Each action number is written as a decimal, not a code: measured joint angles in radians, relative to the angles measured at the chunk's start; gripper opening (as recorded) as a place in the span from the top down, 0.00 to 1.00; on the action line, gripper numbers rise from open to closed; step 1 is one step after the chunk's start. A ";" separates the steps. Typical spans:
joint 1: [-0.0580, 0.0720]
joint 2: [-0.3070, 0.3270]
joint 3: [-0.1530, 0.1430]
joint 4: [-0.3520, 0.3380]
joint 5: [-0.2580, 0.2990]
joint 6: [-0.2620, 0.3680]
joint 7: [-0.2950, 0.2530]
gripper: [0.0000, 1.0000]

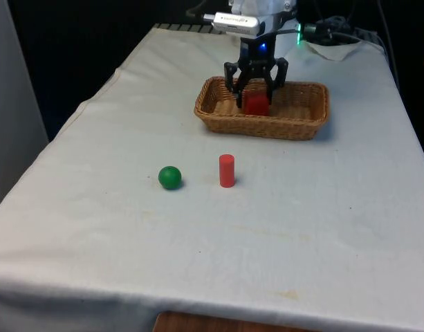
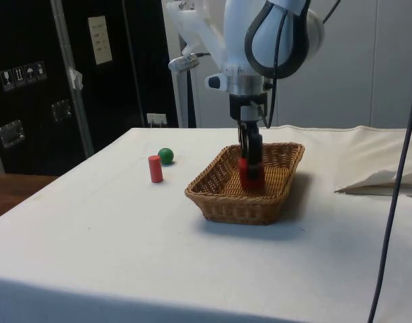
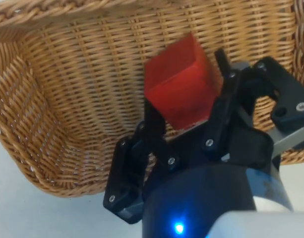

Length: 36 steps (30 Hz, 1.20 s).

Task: Pick up the object to the left of the cylinder and place it into the basket.

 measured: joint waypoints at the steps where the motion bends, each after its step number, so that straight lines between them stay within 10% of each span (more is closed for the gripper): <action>1: 0.000 0.000 0.000 0.000 0.000 0.000 0.000 0.39; 7: 0.000 0.000 0.000 0.000 0.000 -0.001 0.000 0.00; 18: 0.001 -0.002 0.000 0.009 0.000 -0.002 0.000 0.00; 36: -0.001 -0.039 -0.012 0.183 0.000 -0.180 -0.001 0.00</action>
